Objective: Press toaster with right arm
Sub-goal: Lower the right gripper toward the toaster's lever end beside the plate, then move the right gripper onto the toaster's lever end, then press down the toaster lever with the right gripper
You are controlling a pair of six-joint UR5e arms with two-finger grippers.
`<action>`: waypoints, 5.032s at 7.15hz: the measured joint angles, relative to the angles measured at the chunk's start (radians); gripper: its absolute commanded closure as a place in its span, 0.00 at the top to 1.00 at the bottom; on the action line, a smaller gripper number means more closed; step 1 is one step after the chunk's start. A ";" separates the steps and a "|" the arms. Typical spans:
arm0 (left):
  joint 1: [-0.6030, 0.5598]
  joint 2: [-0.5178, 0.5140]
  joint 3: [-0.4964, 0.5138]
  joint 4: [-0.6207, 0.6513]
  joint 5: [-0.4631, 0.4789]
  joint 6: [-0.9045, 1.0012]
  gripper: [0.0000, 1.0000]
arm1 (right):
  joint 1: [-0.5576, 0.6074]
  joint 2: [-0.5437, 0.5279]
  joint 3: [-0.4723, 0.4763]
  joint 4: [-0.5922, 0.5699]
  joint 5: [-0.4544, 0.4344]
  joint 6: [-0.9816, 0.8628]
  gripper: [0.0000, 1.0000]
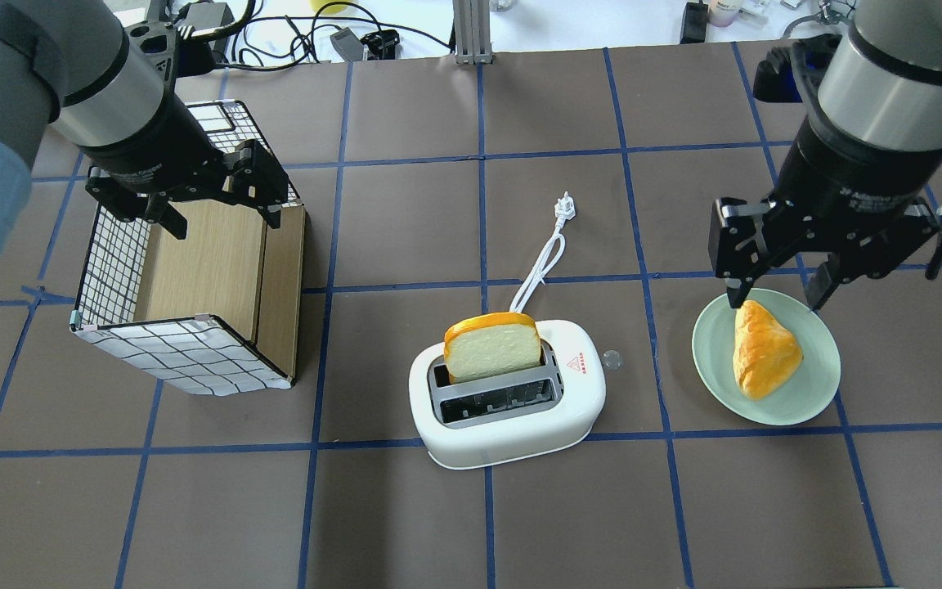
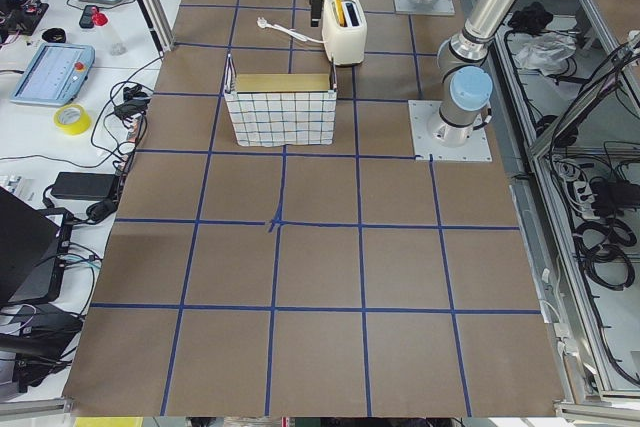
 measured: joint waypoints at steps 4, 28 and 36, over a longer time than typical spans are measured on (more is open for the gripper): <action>0.000 0.000 0.000 0.000 -0.001 0.000 1.00 | -0.003 -0.107 0.204 -0.125 0.037 0.017 0.00; 0.000 0.000 0.000 0.000 0.000 0.000 1.00 | -0.156 -0.014 0.673 -0.860 0.551 -0.159 0.00; 0.000 0.000 0.000 -0.001 0.000 0.000 1.00 | -0.153 0.039 0.721 -0.879 0.543 -0.214 0.00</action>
